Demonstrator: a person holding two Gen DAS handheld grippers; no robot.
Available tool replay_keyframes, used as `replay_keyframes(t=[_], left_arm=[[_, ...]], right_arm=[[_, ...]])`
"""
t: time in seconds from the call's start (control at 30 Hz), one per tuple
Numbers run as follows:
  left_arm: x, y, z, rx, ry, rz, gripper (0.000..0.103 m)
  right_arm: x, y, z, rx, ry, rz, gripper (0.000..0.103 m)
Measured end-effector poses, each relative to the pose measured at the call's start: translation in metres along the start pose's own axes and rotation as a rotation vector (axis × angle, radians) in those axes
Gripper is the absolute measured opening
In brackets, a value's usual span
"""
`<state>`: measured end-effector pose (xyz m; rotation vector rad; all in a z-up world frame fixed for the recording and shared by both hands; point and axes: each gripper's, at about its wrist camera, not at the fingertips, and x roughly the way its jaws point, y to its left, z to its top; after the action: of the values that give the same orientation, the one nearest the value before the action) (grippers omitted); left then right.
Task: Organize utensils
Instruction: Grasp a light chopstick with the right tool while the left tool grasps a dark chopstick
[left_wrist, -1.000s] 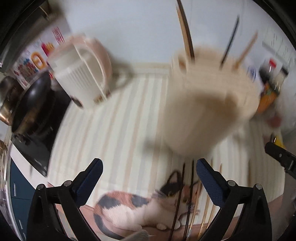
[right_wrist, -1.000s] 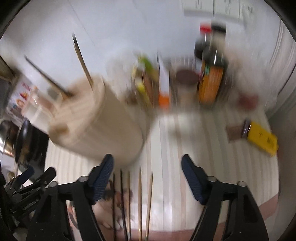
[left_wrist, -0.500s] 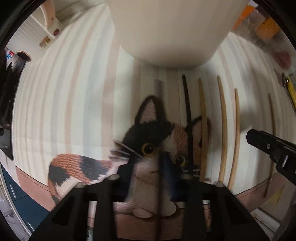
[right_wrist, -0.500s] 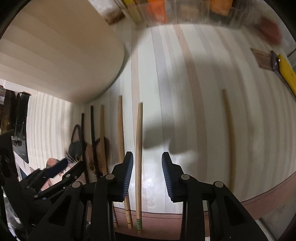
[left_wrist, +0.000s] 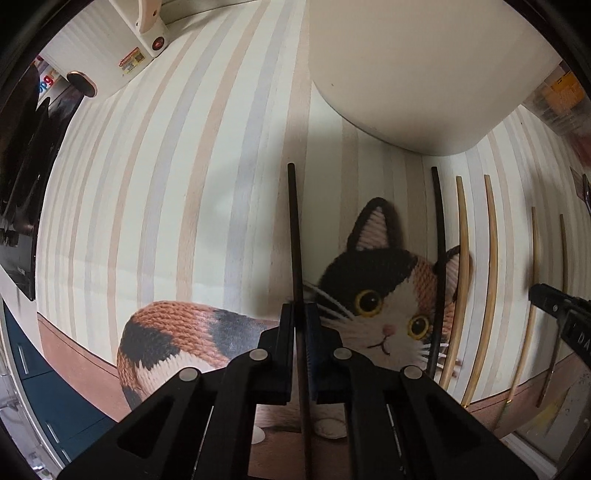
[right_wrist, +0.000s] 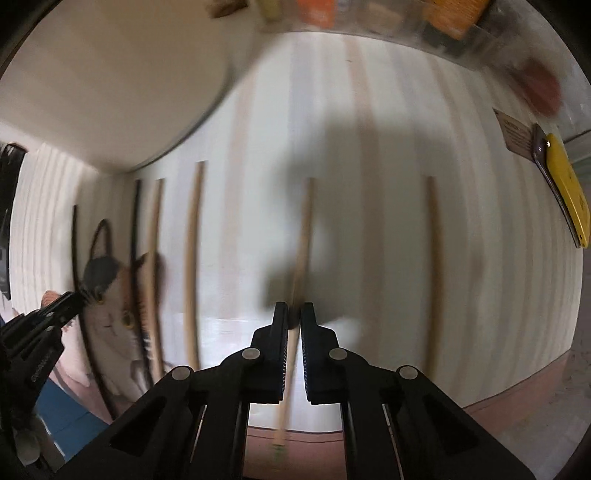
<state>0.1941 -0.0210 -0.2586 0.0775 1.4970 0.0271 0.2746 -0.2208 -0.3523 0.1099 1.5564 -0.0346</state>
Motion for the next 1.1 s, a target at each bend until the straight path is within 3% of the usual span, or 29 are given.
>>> replay_keyframes(t=[0.27, 0.4, 0.67, 0.73, 1.1], left_arm=[[0.001, 0.0, -0.001, 0.002, 0.0, -0.001, 0.004], [0.001, 0.003, -0.001, -0.009, 0.003, -0.013, 0.004], [0.013, 0.003, 0.006, -0.008, 0.007, -0.006, 0.003], [0.015, -0.001, 0.009, -0.003, 0.006, 0.001, 0.003], [0.014, -0.014, 0.021, -0.003, -0.02, 0.021, 0.003]], right_arm=[[-0.005, 0.016, 0.004, -0.079, -0.001, -0.014, 0.007], [-0.002, 0.026, -0.005, -0.071, 0.035, 0.014, 0.008], [-0.007, 0.018, 0.004, -0.017, 0.015, 0.028, 0.007], [-0.008, 0.017, 0.006, 0.005, 0.025, 0.072, 0.007], [0.002, 0.025, 0.009, -0.01, 0.035, 0.041, 0.007]])
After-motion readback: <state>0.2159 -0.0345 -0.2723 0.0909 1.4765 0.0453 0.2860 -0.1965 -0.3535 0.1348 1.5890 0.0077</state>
